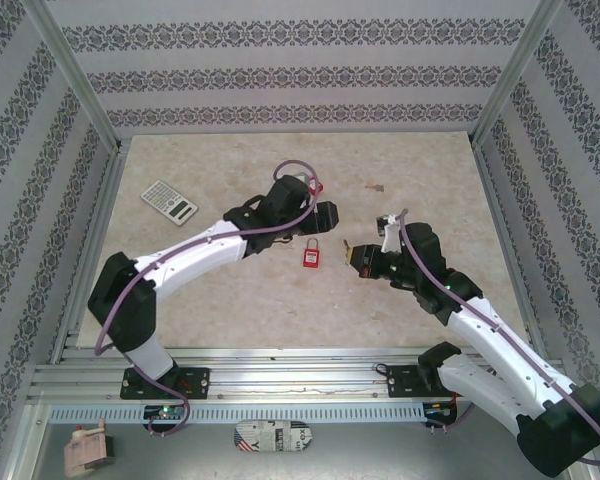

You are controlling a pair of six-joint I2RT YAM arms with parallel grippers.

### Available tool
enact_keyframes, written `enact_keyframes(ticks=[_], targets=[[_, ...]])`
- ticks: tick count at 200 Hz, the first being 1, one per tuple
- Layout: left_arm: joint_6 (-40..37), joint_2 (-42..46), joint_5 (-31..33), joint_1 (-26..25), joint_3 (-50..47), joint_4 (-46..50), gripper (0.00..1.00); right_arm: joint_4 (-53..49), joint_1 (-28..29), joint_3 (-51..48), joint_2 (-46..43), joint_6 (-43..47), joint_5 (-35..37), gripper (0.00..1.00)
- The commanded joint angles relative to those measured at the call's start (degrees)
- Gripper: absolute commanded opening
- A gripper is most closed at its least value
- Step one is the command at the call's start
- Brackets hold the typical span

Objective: Unlock with the key

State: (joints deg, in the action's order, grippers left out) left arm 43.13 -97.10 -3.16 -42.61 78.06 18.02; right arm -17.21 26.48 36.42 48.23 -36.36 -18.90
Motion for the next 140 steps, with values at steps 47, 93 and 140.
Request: enact_keyframes(ticks=[47,93,140], targets=[[-11.01,-19.02,3.02,-0.52,13.22,28.27,0.68,-10.74,1.64,0.07,-2.91,4.55,8.27,0.0],[-10.28,-23.37,2.56,-1.24,17.27,28.56,0.67,-10.39,2.17,-0.52,-3.24,4.67,7.93,0.0],[-10.17,-26.98,1.17,-2.24,20.3,28.68,0.66,-9.59,2.61,-0.92,-2.71,4.96,7.56,0.0]])
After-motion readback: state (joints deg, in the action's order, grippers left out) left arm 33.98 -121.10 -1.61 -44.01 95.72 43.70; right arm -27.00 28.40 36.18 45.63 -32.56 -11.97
